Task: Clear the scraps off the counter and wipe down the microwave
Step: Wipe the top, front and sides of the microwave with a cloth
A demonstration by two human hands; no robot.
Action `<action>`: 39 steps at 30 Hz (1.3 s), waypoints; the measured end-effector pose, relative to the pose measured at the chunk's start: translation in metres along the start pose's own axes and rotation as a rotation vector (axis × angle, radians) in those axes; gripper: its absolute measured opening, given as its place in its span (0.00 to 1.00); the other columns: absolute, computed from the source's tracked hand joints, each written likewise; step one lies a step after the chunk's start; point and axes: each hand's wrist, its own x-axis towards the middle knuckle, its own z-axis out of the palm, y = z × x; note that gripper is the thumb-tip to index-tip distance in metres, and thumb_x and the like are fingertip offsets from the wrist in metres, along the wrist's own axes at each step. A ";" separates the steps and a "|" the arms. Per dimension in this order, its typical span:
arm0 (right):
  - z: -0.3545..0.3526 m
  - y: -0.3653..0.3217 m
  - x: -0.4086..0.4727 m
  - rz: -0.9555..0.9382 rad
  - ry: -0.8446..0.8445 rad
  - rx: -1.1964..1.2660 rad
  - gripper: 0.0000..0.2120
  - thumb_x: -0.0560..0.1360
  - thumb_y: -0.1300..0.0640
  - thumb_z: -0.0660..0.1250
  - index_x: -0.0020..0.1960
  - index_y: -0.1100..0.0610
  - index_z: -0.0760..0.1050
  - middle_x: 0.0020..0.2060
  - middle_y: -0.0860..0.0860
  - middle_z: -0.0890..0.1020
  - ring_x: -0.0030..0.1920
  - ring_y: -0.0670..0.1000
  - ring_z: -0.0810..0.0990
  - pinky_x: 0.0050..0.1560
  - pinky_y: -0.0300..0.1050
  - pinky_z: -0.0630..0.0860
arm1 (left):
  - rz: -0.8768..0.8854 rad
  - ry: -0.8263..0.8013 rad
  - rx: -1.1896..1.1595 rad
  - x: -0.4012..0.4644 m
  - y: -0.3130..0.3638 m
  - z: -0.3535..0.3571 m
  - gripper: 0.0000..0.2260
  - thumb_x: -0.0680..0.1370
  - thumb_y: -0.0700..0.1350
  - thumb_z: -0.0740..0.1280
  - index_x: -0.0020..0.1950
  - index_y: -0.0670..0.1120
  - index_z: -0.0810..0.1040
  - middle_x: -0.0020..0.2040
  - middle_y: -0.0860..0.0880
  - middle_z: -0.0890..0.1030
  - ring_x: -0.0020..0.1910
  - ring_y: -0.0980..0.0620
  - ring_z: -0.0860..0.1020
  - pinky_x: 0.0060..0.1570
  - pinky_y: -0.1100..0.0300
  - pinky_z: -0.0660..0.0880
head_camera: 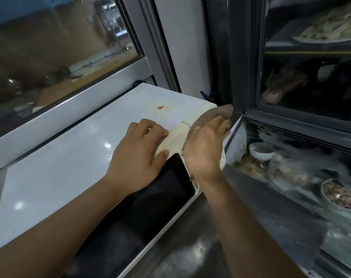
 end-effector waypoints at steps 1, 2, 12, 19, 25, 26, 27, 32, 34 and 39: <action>-0.003 0.000 0.010 0.037 0.005 0.042 0.29 0.79 0.61 0.53 0.74 0.70 0.44 0.74 0.66 0.50 0.75 0.62 0.50 0.74 0.56 0.52 | 0.004 0.002 -0.002 0.001 0.000 0.000 0.19 0.72 0.50 0.62 0.61 0.45 0.74 0.57 0.48 0.73 0.54 0.47 0.69 0.44 0.56 0.70; -0.005 0.002 0.014 0.057 0.004 0.073 0.28 0.80 0.62 0.53 0.74 0.70 0.44 0.75 0.65 0.50 0.75 0.61 0.50 0.74 0.55 0.53 | 0.006 0.003 -0.005 0.001 -0.001 0.001 0.19 0.71 0.50 0.62 0.60 0.45 0.74 0.57 0.48 0.73 0.54 0.47 0.69 0.43 0.57 0.69; -0.001 0.022 -0.046 -0.191 0.063 0.064 0.26 0.75 0.70 0.62 0.72 0.64 0.62 0.70 0.59 0.63 0.70 0.55 0.66 0.70 0.40 0.63 | 0.015 0.007 -0.002 0.002 -0.002 0.000 0.19 0.71 0.49 0.64 0.59 0.43 0.75 0.56 0.47 0.74 0.53 0.47 0.70 0.40 0.56 0.71; -0.025 0.041 0.045 -0.095 0.093 0.046 0.12 0.77 0.65 0.60 0.59 0.65 0.71 0.58 0.60 0.73 0.58 0.57 0.73 0.51 0.35 0.63 | -0.003 0.007 -0.019 0.000 0.002 -0.002 0.18 0.72 0.48 0.64 0.60 0.44 0.76 0.56 0.48 0.74 0.53 0.48 0.70 0.40 0.54 0.74; -0.038 0.096 0.074 -0.081 -0.301 0.405 0.11 0.76 0.61 0.65 0.40 0.48 0.72 0.35 0.44 0.79 0.33 0.39 0.78 0.32 0.35 0.73 | -0.011 0.004 0.013 0.000 0.003 -0.001 0.18 0.73 0.51 0.62 0.60 0.46 0.74 0.56 0.50 0.73 0.53 0.48 0.71 0.39 0.52 0.75; -0.038 0.103 0.077 -0.046 -0.337 0.480 0.11 0.76 0.60 0.66 0.38 0.48 0.73 0.32 0.44 0.80 0.30 0.40 0.79 0.27 0.36 0.73 | -0.015 0.003 0.017 0.000 0.003 -0.001 0.18 0.73 0.52 0.61 0.60 0.47 0.74 0.57 0.50 0.73 0.53 0.49 0.70 0.40 0.52 0.75; -0.039 0.108 0.079 -0.010 -0.370 0.536 0.10 0.76 0.60 0.67 0.38 0.48 0.74 0.31 0.45 0.80 0.28 0.42 0.79 0.24 0.37 0.72 | -0.018 0.000 0.019 0.000 0.003 -0.002 0.18 0.73 0.52 0.61 0.60 0.47 0.74 0.57 0.51 0.73 0.53 0.49 0.70 0.40 0.51 0.75; -0.027 0.148 0.068 0.065 -0.415 0.407 0.04 0.77 0.63 0.63 0.43 0.60 0.73 0.35 0.55 0.81 0.30 0.48 0.79 0.24 0.38 0.74 | -0.045 -0.013 0.024 0.000 0.005 -0.002 0.17 0.73 0.50 0.63 0.60 0.48 0.74 0.58 0.51 0.72 0.54 0.50 0.69 0.43 0.49 0.75; -0.023 0.149 0.067 0.017 -0.351 0.338 0.02 0.75 0.64 0.63 0.44 0.61 0.73 0.37 0.58 0.80 0.35 0.51 0.79 0.28 0.40 0.74 | -0.052 -0.016 0.020 0.000 0.005 -0.002 0.17 0.73 0.50 0.63 0.60 0.48 0.74 0.58 0.51 0.72 0.55 0.50 0.69 0.44 0.49 0.75; -0.025 0.119 0.069 -0.218 -0.115 0.387 0.13 0.67 0.65 0.70 0.42 0.49 0.70 0.36 0.43 0.77 0.37 0.35 0.75 0.37 0.24 0.68 | -0.058 -0.027 0.023 0.001 0.006 -0.003 0.18 0.73 0.52 0.61 0.60 0.47 0.74 0.58 0.50 0.73 0.55 0.48 0.70 0.45 0.46 0.75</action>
